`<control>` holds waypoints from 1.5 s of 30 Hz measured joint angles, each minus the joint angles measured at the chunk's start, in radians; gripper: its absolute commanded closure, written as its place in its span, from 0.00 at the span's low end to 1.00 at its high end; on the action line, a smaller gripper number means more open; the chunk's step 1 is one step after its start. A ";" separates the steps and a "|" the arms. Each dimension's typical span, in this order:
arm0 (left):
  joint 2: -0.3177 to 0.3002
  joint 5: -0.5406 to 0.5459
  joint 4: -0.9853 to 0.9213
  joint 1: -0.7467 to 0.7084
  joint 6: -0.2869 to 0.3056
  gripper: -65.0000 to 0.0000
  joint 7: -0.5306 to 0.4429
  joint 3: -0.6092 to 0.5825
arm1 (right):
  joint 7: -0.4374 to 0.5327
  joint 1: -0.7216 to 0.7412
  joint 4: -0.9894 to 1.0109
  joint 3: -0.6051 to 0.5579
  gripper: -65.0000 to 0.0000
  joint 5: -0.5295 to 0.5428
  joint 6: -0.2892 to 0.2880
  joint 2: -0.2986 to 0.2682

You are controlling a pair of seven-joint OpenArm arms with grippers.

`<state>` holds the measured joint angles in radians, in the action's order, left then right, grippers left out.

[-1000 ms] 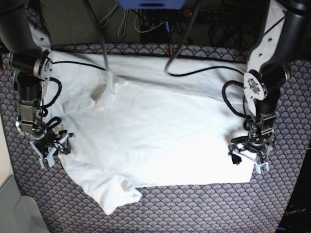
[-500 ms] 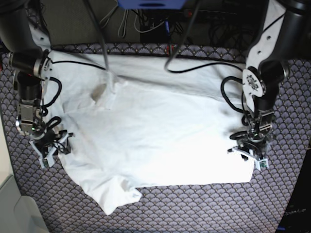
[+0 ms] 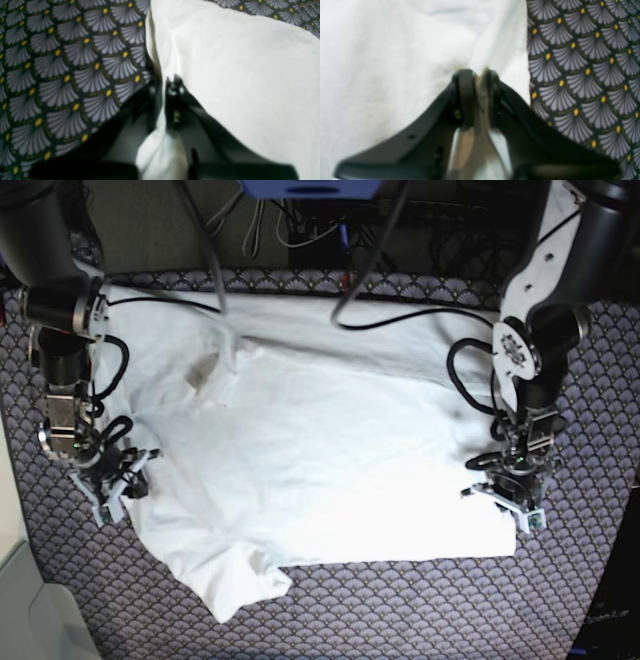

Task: Fold the T-shirt properly
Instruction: 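Close both grippers on the shirt's hem-side fabric, then lift the gripped hem and fold it over toward the collar edge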

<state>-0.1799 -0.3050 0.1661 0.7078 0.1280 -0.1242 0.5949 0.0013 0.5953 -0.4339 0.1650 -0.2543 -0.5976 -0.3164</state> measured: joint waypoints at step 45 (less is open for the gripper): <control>0.106 0.175 0.677 -0.353 0.130 0.99 0.126 -0.004 | -0.058 -0.518 -0.818 0.160 1.00 0.053 -0.015 0.061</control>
<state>-0.0734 -0.1295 0.8429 0.3550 0.2581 0.0017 0.5907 -0.0570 0.0769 -1.2522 0.3252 -0.2012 -0.6128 -0.2558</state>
